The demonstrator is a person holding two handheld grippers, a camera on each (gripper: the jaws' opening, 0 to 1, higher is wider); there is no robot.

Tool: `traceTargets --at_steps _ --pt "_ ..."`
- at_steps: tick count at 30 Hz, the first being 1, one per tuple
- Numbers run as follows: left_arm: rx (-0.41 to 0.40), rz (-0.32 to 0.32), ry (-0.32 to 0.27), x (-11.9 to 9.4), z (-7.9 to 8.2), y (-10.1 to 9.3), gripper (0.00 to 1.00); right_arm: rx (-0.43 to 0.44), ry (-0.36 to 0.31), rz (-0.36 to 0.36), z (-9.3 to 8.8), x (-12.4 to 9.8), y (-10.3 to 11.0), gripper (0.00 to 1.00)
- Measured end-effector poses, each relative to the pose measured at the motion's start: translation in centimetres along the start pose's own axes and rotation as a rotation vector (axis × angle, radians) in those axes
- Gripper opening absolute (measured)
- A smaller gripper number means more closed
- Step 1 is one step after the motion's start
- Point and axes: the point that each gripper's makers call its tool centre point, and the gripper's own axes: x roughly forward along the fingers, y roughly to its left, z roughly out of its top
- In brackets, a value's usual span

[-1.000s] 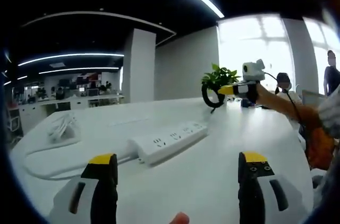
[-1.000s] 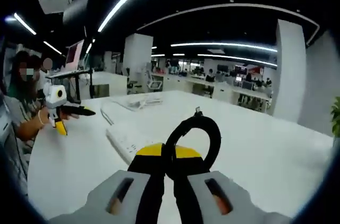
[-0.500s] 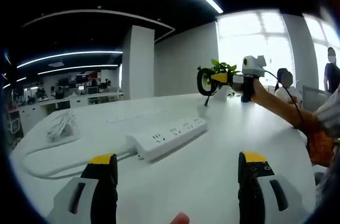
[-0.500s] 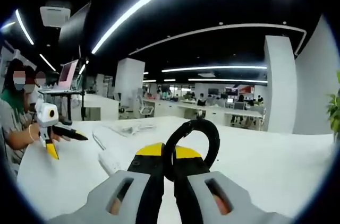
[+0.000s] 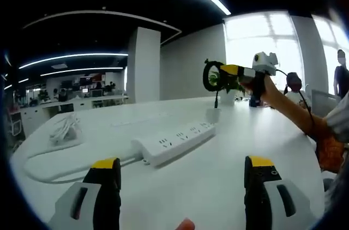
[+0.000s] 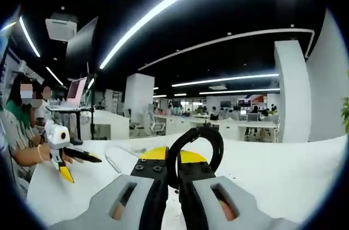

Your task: Straighten the power strip on the desk, plug the charger into it

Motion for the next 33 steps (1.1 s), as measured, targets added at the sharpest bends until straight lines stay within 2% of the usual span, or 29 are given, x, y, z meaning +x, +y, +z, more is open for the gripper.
traceTargets --at_steps 10,16,23,30,33 --pt "-0.002 0.002 -0.004 0.0 0.1 0.0 0.95 -0.025 -0.080 0.071 4.0 1.4 3.3 0.03" --pt "-0.014 0.004 -0.024 -0.2 0.5 0.2 0.95 -0.016 -0.124 0.119 5.5 2.1 4.9 0.03" --pt "-0.015 -0.004 -0.024 -0.1 0.5 0.0 0.95 -0.009 -0.142 0.156 5.9 2.6 6.7 0.03" --pt "-0.016 -0.006 -0.026 0.0 0.4 -0.2 0.95 0.011 -0.150 0.186 5.1 2.6 7.2 0.03" --pt "-0.019 -0.009 -0.030 0.1 0.5 -0.2 0.96 0.001 -0.173 0.209 5.0 2.2 7.9 0.03"
